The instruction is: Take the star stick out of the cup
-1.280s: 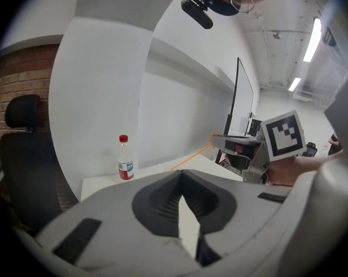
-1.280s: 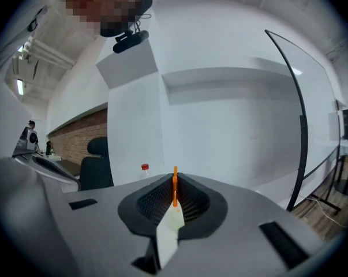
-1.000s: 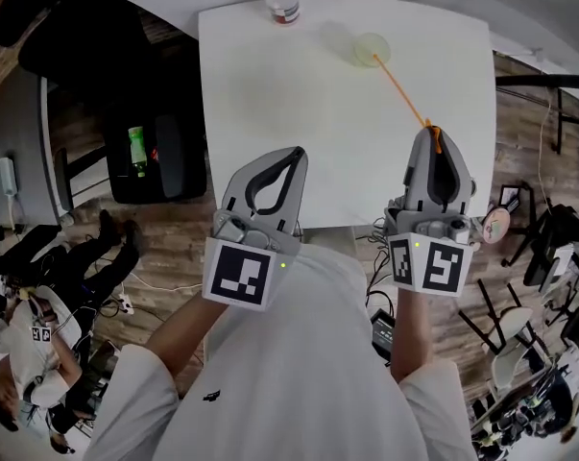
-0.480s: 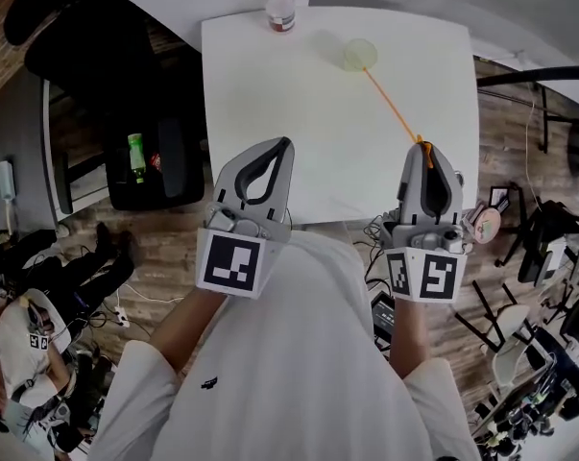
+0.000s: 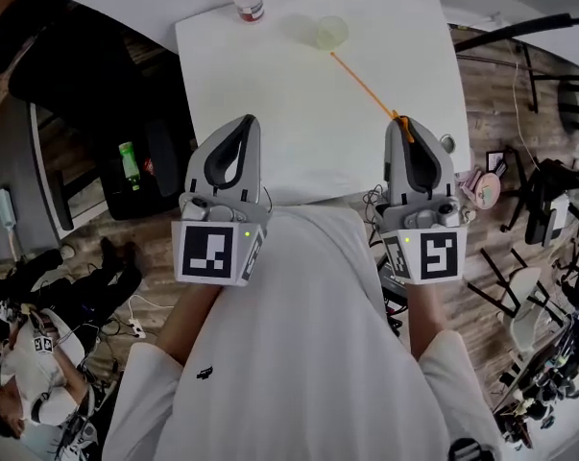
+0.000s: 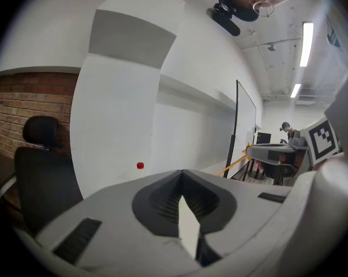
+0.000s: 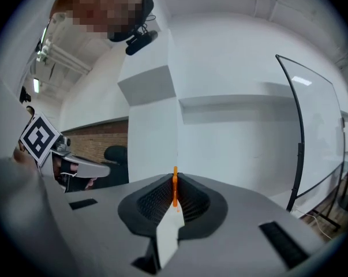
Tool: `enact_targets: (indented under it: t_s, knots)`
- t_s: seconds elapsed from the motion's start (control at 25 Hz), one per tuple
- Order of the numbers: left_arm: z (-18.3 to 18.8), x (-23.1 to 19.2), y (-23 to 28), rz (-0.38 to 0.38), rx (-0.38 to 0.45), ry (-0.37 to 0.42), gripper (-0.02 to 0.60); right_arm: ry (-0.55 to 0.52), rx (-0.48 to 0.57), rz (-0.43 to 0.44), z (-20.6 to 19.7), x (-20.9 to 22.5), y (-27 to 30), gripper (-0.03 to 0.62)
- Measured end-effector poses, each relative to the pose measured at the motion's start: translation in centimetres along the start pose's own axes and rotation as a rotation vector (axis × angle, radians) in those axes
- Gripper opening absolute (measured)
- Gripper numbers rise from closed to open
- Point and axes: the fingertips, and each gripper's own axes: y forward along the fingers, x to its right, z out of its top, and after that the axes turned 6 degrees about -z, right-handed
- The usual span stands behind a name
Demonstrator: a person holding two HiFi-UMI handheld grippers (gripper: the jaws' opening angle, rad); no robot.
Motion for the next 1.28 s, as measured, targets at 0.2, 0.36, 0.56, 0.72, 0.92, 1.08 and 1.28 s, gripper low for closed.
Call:
enact_targets:
  t_s: [0.2,0.36,0.56,0.72,0.92,1.08,1.28]
  knots:
    - [0.0,-0.5,-0.6,0.004,-0.003,-0.002,-0.006,0.016,0.005,-0.022,0.5,0.2,-1.2,0.021]
    - [0.5,0.1,-1.5,0.003,0.008,0.005,-0.006,0.02,0.005,-0.036,0.7,0.5,-2.9,0.021]
    - [0.2,0.7,-2.1,-0.009,-0.003,0.006,-0.006,0.023,0.002,-0.051,0.9,1.2,-4.3,0.021]
    - [-0.2,0.9,-2.7,-0.013,-0.006,-0.003,-0.006,0.013,0.0,-0.069,0.8,1.2,-5.1,0.021]
    - [-0.2,1.4,-2.8,-0.03,-0.007,-0.003,-0.006,0.032,0.005,-0.082,1.0,1.1,-5.9,0.021]
    - [-0.4,2.2,-2.6,-0.05,-0.013,-0.003,-0.006,0.04,0.0,-0.079,0.8,1.1,-6.0,0.021]
    - [-0.6,2.6,-2.7,-0.069,-0.018,0.0,-0.006,0.043,0.007,-0.082,1.0,0.8,-6.1,0.021]
